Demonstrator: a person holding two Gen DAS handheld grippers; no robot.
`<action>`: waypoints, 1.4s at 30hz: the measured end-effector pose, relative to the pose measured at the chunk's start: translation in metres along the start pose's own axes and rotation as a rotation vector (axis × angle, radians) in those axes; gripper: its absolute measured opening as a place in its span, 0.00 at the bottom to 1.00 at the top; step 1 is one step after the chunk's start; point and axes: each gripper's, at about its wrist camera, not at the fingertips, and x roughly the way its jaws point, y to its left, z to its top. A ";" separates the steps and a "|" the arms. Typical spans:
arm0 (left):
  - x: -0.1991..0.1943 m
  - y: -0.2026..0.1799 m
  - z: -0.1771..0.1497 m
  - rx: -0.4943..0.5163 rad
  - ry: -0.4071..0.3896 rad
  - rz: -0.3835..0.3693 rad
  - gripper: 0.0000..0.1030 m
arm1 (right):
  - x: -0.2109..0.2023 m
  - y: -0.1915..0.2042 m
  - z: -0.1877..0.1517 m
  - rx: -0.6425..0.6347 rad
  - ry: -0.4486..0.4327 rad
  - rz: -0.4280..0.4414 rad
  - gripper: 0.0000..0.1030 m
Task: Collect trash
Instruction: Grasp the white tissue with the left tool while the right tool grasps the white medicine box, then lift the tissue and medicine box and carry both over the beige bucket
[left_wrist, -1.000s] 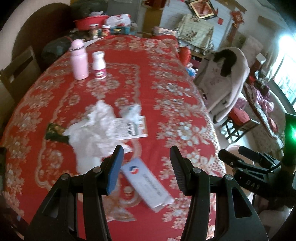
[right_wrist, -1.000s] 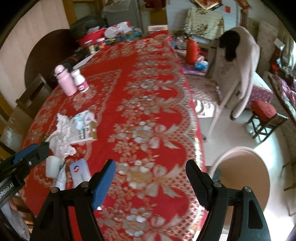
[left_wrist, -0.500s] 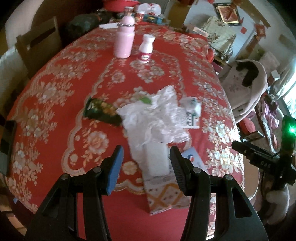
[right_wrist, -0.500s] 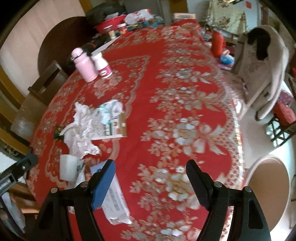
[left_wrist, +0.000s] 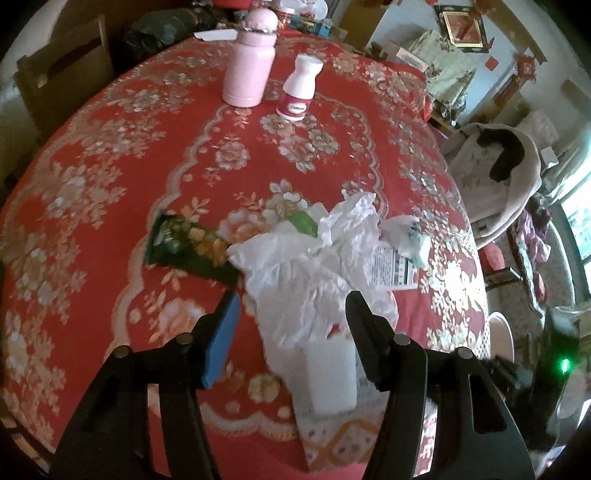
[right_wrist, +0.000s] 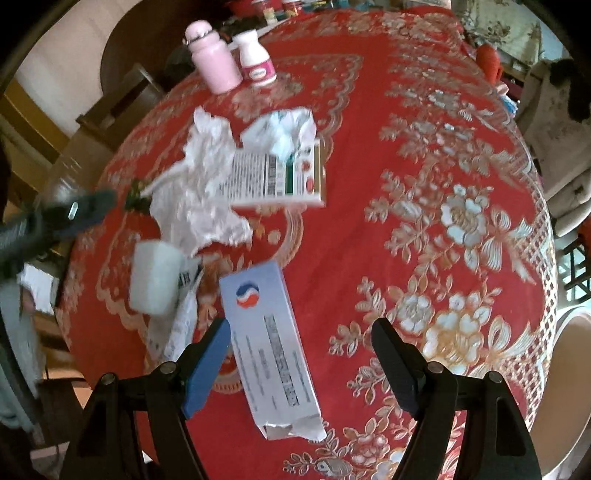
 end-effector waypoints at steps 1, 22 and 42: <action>0.005 -0.002 0.003 0.004 0.004 0.002 0.56 | 0.001 0.000 -0.002 -0.001 0.001 -0.004 0.74; 0.053 -0.010 0.015 0.035 0.085 -0.026 0.06 | 0.005 0.004 -0.007 0.010 -0.051 0.050 0.24; -0.044 -0.032 0.034 0.055 -0.108 -0.082 0.05 | 0.015 0.016 -0.016 -0.074 -0.021 -0.014 0.45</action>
